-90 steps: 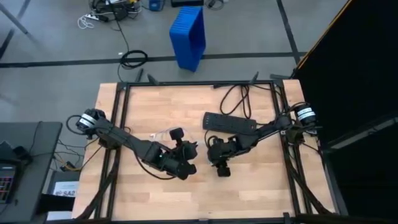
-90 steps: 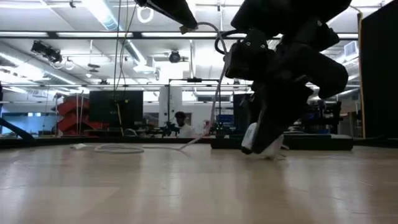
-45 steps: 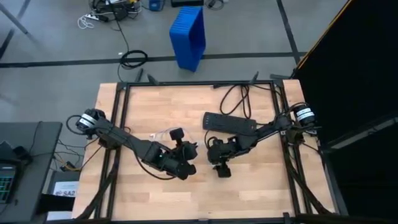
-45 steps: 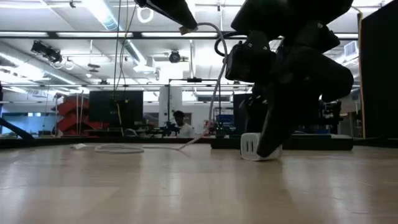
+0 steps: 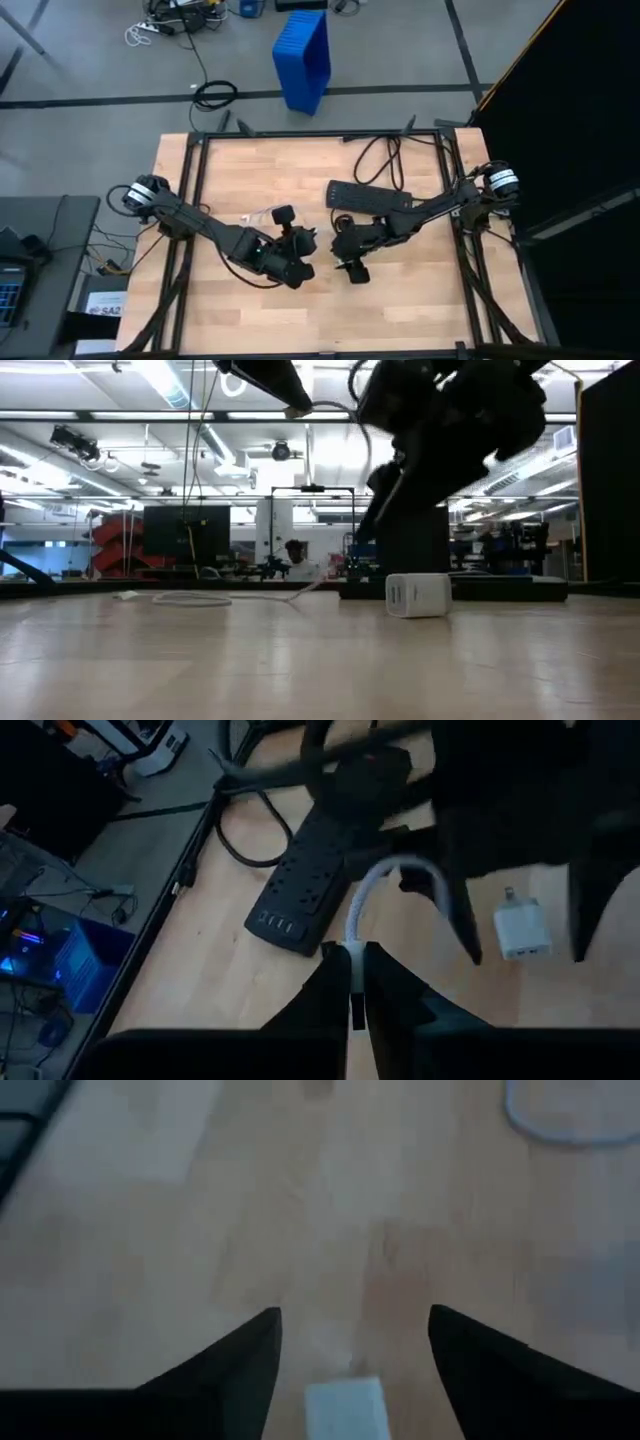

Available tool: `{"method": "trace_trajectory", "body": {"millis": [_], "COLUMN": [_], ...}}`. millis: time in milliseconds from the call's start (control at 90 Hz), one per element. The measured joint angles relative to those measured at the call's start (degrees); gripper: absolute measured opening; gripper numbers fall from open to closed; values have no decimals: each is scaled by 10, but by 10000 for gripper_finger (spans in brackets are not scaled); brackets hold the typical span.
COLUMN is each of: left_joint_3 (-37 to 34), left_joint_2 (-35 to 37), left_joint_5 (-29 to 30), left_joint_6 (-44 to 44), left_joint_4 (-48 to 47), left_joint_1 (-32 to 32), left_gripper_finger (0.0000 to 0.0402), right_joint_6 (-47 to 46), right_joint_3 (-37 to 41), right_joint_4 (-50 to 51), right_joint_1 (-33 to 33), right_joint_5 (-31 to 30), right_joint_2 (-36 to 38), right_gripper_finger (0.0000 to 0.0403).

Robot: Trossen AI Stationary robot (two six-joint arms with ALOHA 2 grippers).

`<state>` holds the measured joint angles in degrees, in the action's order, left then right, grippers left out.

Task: Insert USB
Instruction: Insert the white charger cable into the white charger adapter

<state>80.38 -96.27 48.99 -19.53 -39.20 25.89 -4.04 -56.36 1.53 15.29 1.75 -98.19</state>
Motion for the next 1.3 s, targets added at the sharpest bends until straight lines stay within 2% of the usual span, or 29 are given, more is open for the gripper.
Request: {"method": "trace_trajectory", "body": {"millis": [100,233,467,611,744,911,967,1089,1189,1300], "left_joint_3": [0,0,0,0,-25,-154,-210,-318,-380,-433], "left_joint_2": [0,6,52,79,92,129,144,164,164,165], "left_joint_5": [0,-22,-41,-40,-41,-42,-44,-73,-126,-162], "left_joint_6": [0,-6,-93,-129,-133,-131,-124,-73,-22,13], "left_joint_4": [-3,-33,-150,-195,-156,-3,84,340,518,670], "left_joint_1": [0,0,-17,-34,-38,-38,-38,-38,-38,-38], "left_gripper_finger": [1,1,1,1,0,0,0,0,0,0], "right_joint_6": [15,33,63,67,67,67,67,68,81,92], "right_joint_3": [0,0,0,0,0,0,0,0,0,0], "right_joint_4": [-19,-10,-4,-25,-46,-62,-75,-110,-130,-128], "right_joint_1": [8,12,11,11,16,30,31,29,19,5], "right_joint_5": [-15,-81,-183,-206,-207,-207,-207,-207,-207,-217], "right_joint_2": [5,5,8,12,12,12,12,10,9,9], "right_gripper_finger": [222,216,204,198,194,186,184,178,173,169]}}
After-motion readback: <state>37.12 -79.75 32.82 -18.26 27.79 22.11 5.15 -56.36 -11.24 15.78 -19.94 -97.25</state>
